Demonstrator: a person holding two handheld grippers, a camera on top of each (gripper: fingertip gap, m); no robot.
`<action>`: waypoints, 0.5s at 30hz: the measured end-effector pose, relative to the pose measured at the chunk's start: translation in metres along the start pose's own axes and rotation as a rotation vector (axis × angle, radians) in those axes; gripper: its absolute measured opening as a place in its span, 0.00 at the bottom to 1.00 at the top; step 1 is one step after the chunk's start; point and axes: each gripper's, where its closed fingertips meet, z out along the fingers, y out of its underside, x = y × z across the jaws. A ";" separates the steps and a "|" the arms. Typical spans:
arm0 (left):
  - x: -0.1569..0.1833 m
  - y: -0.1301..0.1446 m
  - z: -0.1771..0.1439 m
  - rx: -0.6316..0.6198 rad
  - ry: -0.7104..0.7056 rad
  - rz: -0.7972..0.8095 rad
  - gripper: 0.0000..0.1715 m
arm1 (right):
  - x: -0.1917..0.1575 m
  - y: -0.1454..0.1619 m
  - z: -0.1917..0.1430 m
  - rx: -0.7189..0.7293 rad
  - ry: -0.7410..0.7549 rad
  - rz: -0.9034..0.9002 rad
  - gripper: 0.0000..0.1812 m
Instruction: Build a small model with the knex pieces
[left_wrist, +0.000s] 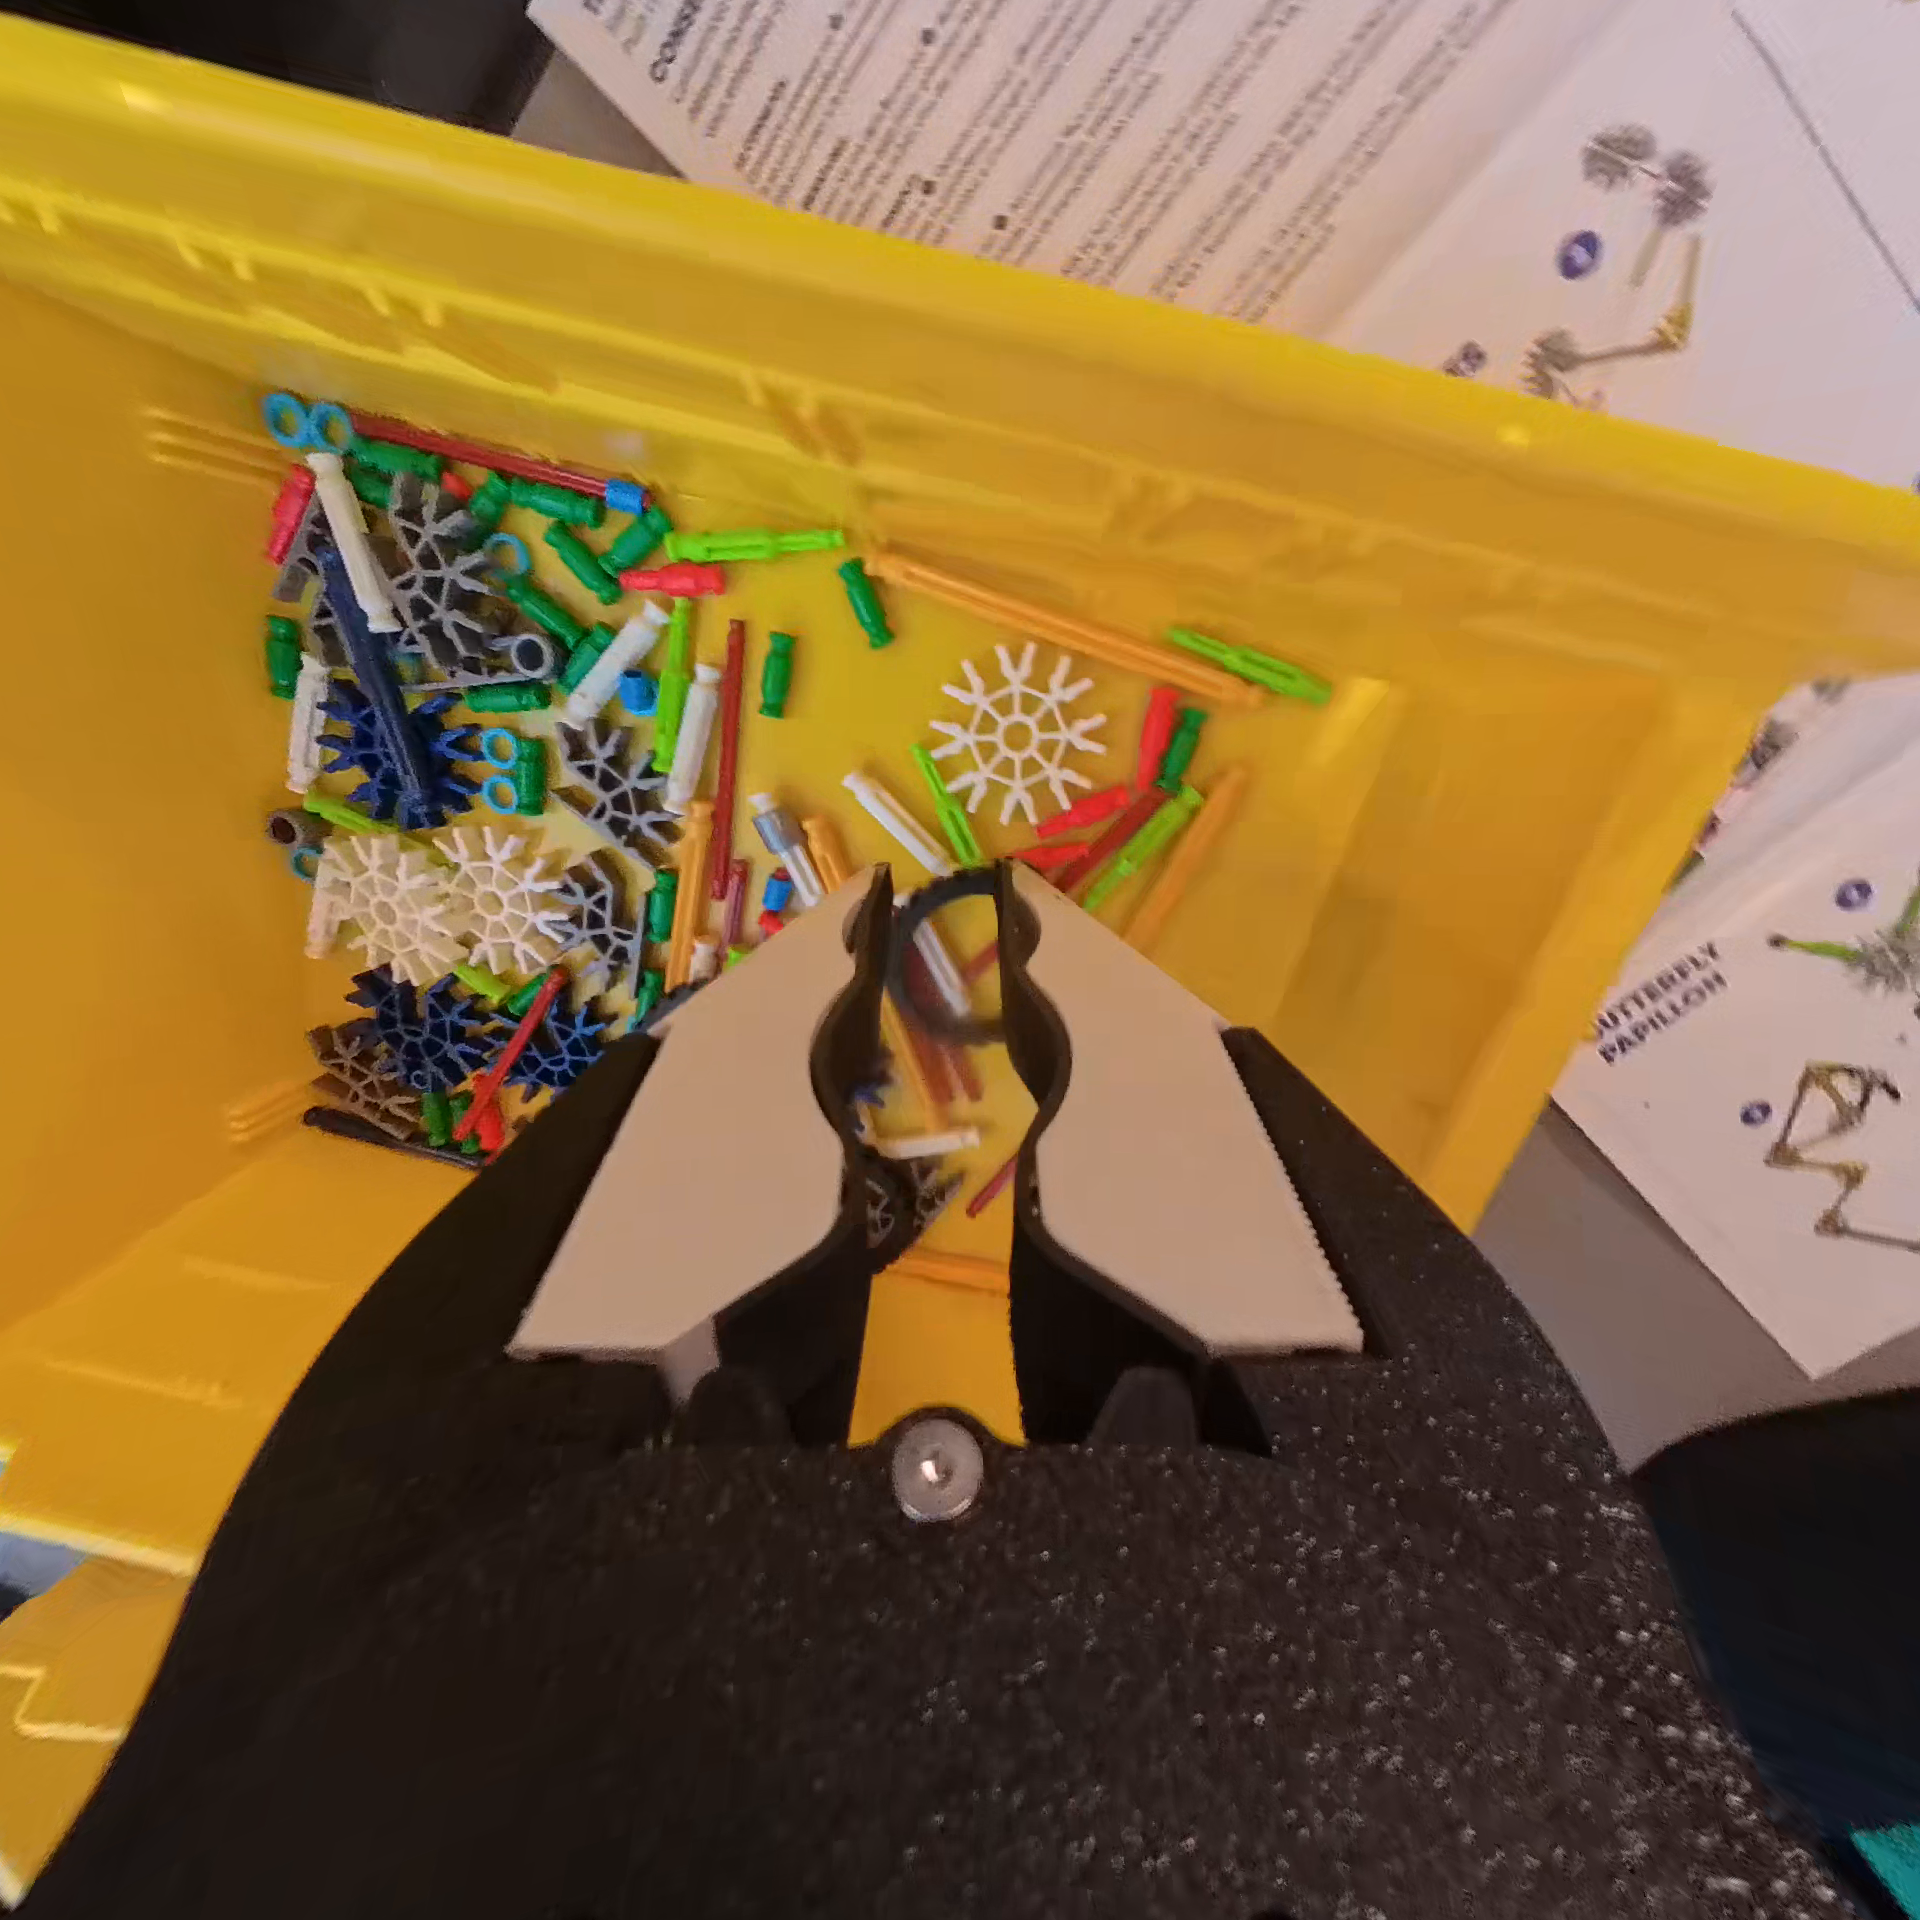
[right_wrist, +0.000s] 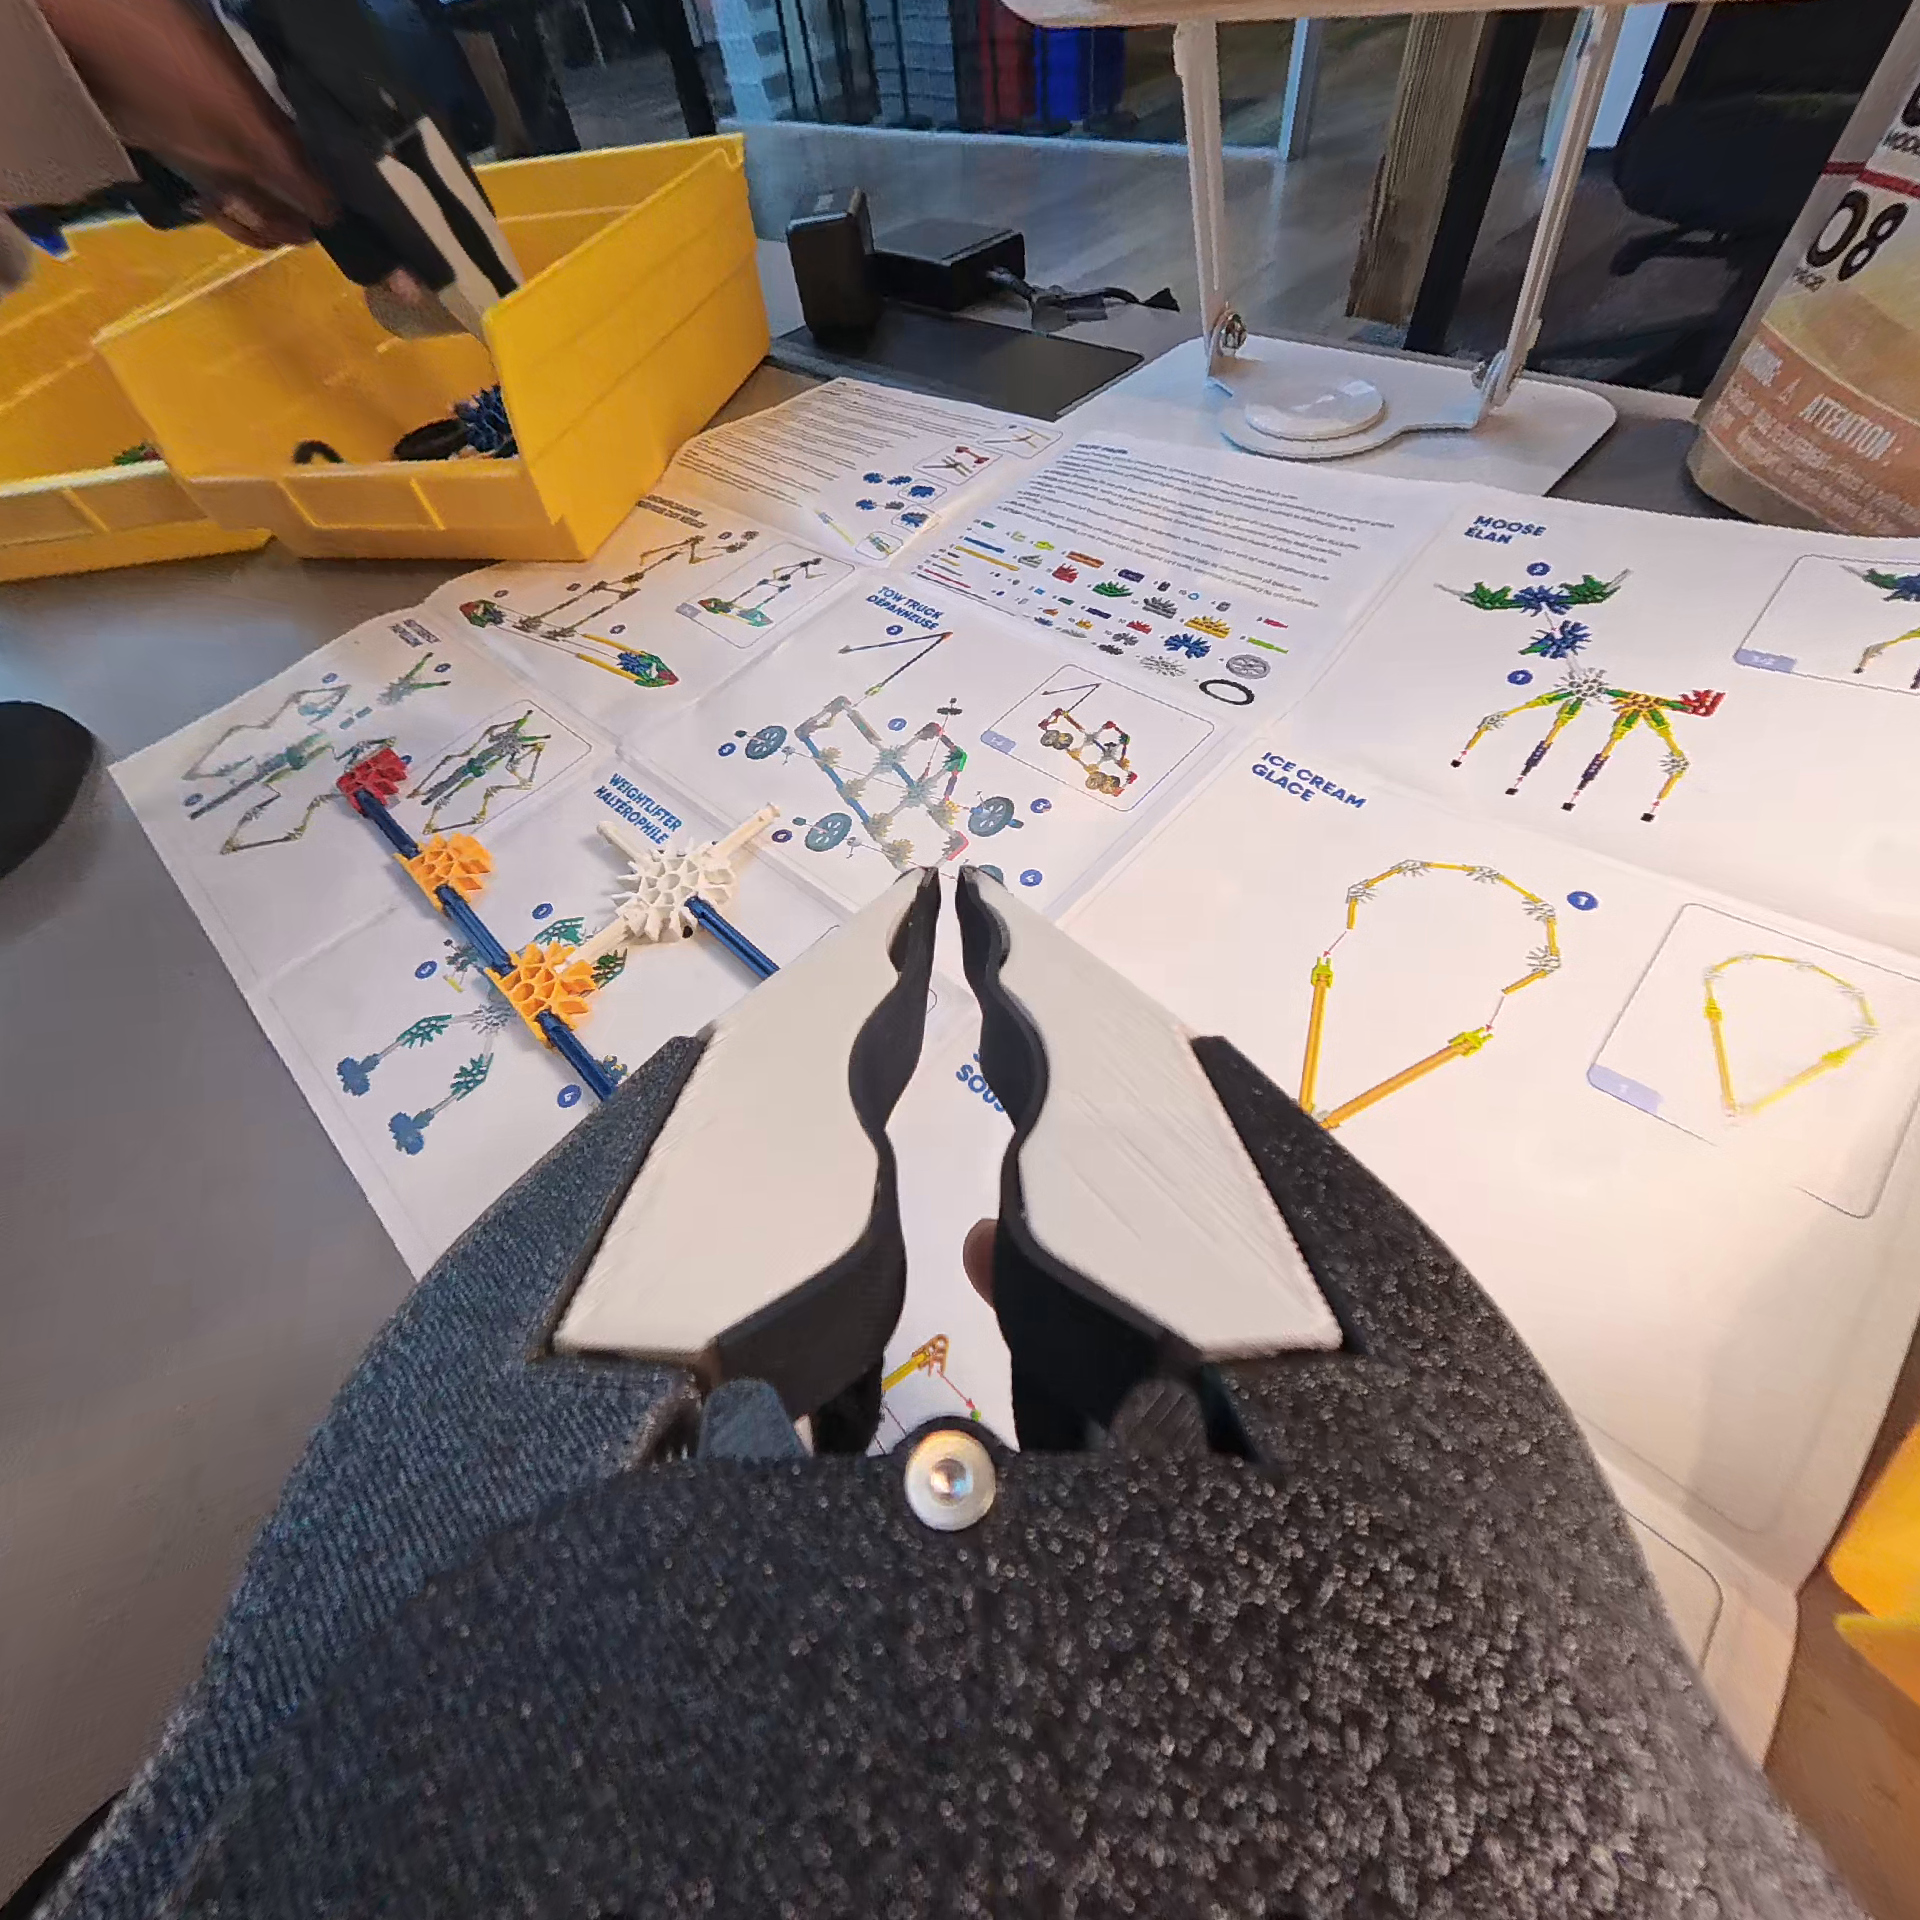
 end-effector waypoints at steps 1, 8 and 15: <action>-0.005 -0.002 0.008 -0.008 0.001 -0.042 0.09 | 0.000 0.000 -0.001 0.003 0.004 0.002 0.01; -0.012 0.001 0.032 -0.064 0.064 -0.166 0.06 | 0.003 0.003 -0.007 0.008 0.021 0.020 0.02; -0.015 0.002 0.033 -0.055 0.060 -0.170 0.03 | 0.000 0.009 -0.001 -0.018 0.000 0.013 0.01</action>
